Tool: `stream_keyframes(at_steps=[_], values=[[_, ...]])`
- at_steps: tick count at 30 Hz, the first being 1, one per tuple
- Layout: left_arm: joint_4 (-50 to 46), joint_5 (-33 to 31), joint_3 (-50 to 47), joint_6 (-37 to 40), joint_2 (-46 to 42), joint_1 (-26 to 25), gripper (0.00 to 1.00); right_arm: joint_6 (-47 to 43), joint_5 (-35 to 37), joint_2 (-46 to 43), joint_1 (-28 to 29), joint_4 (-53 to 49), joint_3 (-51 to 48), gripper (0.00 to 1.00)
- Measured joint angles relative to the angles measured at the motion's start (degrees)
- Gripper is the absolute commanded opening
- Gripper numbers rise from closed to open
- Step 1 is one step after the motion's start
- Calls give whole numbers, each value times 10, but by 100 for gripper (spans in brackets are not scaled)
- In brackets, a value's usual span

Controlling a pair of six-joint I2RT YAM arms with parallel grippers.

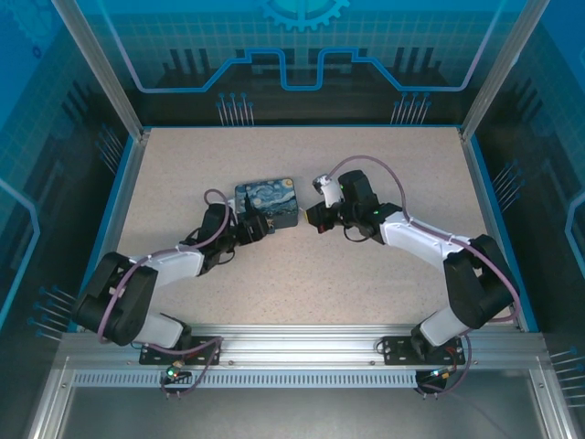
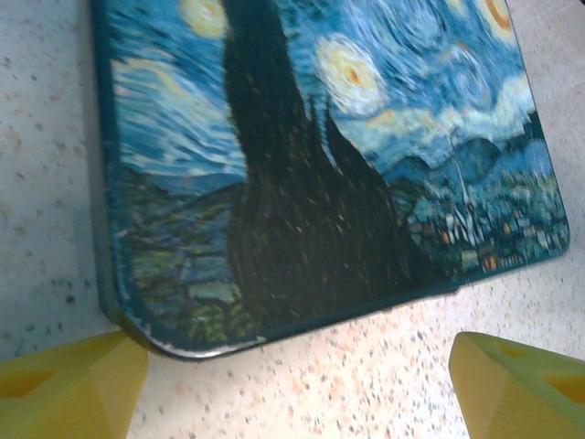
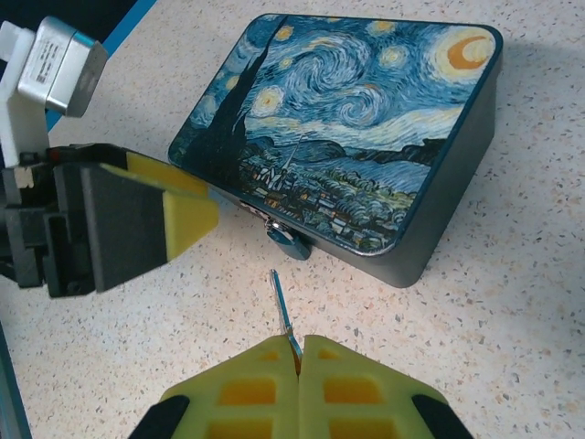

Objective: Unlock a padlock with a key

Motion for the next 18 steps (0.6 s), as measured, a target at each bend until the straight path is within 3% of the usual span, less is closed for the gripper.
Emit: stream_keyframes(at_steps=[11,18], values=[[-4,9,34,11,10,67,91,-2,32,100,-35,-37,111,0],[-16,46,124,33,49,94,88,21,75,208,-43,-67,203,0]])
